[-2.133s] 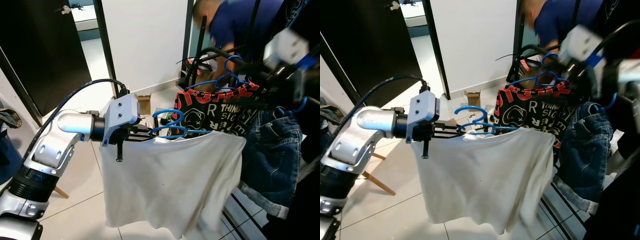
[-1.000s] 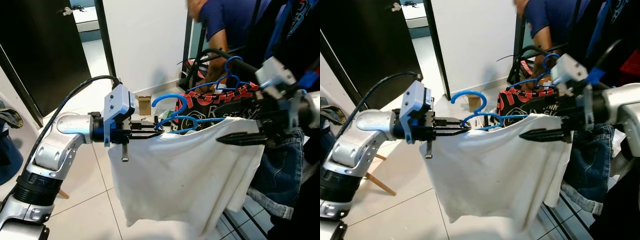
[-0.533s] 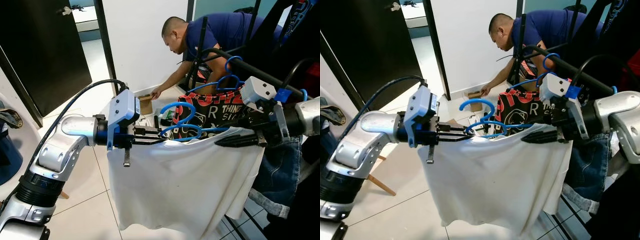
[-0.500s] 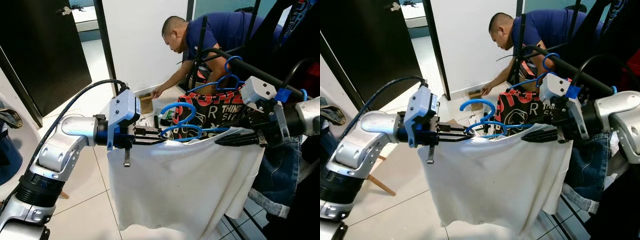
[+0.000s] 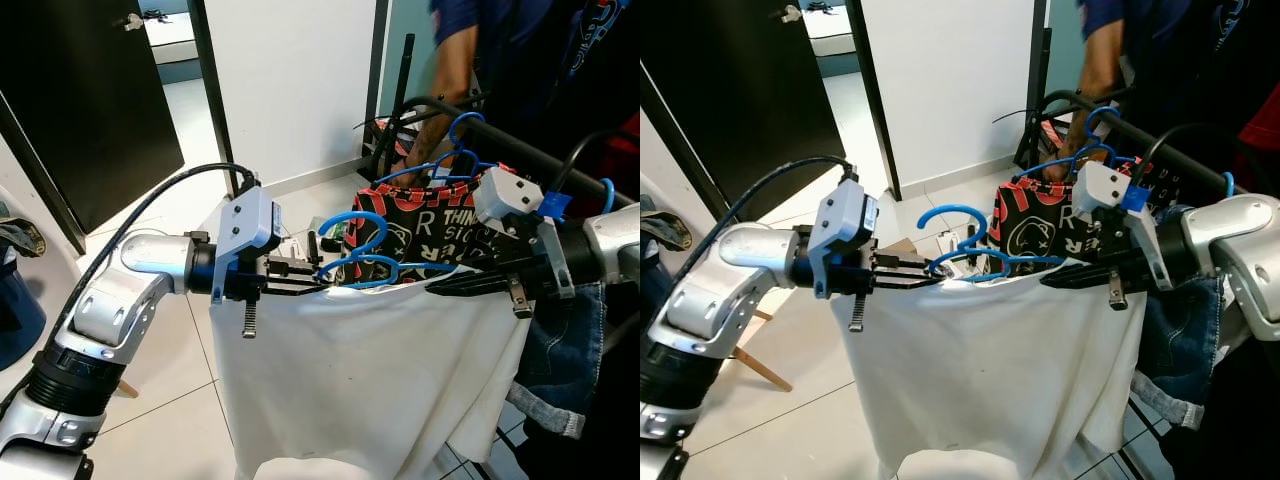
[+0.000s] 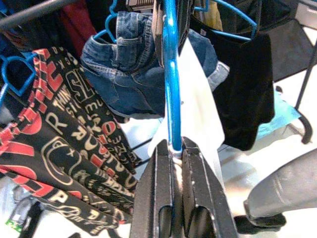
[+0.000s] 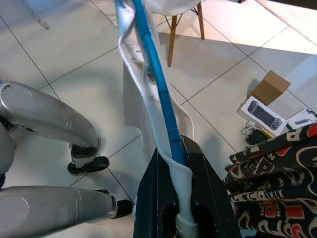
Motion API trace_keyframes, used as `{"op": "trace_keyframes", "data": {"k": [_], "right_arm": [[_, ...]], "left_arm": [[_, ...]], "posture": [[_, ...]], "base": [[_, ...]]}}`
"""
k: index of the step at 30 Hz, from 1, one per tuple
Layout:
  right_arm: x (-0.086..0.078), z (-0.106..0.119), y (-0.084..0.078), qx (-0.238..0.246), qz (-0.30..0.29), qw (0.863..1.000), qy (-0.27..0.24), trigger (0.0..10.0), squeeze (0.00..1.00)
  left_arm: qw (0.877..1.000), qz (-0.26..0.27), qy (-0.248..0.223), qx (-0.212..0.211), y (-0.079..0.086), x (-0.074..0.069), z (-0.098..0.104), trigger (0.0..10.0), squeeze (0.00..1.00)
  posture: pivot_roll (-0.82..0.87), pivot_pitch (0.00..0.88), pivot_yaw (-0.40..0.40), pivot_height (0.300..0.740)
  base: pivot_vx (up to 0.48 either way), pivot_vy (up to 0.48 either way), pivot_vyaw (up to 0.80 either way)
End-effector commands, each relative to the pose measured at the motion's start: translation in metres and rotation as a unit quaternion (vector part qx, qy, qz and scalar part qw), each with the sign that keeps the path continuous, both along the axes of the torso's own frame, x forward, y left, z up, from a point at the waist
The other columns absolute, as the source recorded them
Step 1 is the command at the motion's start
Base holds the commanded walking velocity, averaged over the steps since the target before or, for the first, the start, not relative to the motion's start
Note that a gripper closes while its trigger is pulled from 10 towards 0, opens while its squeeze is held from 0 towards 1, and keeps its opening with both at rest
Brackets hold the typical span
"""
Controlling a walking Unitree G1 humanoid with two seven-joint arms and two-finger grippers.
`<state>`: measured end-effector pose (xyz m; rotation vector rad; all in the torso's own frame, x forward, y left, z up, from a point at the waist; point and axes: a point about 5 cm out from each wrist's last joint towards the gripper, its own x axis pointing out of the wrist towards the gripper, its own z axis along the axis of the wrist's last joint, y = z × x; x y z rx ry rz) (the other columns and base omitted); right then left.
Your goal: Hang hanger
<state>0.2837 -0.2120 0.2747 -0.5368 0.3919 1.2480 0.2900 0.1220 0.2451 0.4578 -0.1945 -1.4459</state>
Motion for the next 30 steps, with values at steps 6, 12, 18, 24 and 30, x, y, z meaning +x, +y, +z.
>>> {"op": "trace_keyframes", "data": {"k": [6,12,18,24,30], "right_arm": [[-0.001,0.0,0.007,0.022,-0.003,1.0,-0.011,0.0,0.0],[-0.001,-0.008,0.004,0.026,-0.022,0.999,-0.005,0.0,0.0],[-0.004,-0.027,-0.004,0.027,-0.063,0.998,0.01,0.0,0.0],[-0.013,-0.059,-0.012,0.013,-0.103,0.994,0.037,0.0,0.0],[-0.016,-0.082,-0.017,-0.002,-0.154,0.987,0.043,0.0,0.0]], "left_arm": [[0.999,-0.006,0.033,-0.003,0.005,-0.002,-0.002,10.0,1.0],[0.999,0.032,0.032,0.009,0.022,0.005,-0.005,10.0,1.0],[0.992,0.124,0.014,-0.001,0.058,0.02,0.004,10.0,1.0],[0.973,0.224,0.003,-0.057,0.096,0.029,0.014,10.0,1.0],[0.946,0.299,0.019,-0.123,0.109,0.033,0.002,10.0,1.0]], "posture": [[-0.05,0.0,0.018,0.74],[-0.05,0.0,0.02,0.74],[-0.05,0.0,0.022,0.74],[-0.04,0.0,0.028,0.74],[-0.05,0.0,0.026,0.74]], "base": [[0.0,0.0,0.0],[0.0,0.0,0.0],[0.0,0.0,0.0],[0.0,0.0,0.0],[0.0,0.0,0.0]]}}
